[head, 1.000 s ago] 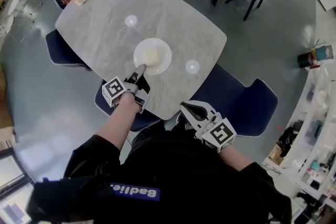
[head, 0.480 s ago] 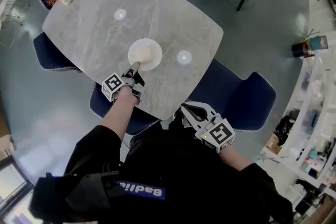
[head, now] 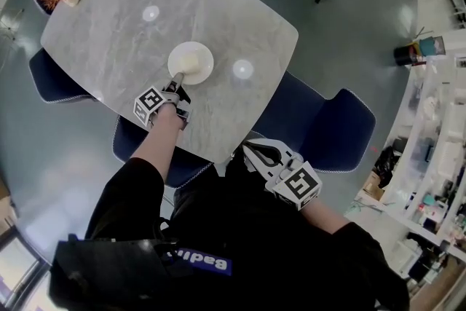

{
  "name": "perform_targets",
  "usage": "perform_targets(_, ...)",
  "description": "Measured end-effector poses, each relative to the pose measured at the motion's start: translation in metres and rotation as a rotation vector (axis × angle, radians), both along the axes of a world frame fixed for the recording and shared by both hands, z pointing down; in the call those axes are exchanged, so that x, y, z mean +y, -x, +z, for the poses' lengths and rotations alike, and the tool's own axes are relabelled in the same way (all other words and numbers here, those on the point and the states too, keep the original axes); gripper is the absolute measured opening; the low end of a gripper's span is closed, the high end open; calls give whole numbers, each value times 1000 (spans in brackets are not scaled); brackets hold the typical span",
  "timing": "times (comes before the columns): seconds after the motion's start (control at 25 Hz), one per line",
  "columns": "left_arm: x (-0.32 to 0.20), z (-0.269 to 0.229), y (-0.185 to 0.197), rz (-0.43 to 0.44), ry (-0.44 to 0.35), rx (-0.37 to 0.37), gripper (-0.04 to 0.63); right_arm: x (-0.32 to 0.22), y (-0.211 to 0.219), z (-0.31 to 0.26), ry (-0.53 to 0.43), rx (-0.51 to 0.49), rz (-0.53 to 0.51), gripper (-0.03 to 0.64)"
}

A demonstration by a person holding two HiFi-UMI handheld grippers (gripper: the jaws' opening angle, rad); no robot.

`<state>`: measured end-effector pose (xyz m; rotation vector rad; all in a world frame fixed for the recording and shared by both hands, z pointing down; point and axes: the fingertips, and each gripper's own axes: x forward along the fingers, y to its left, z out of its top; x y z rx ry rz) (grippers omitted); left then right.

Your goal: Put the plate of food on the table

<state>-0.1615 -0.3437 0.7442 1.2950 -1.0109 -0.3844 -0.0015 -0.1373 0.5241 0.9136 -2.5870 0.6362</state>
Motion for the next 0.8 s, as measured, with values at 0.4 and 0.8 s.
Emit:
perform_targets(0.4, -15, 29, 1, -37, 32, -10, 14, 8, -27, 13, 49, 36, 73, 9)
perform_targets(0.8, -17, 39, -2, -25, 63, -50, 14, 15, -39, 18, 53, 42, 96, 9)
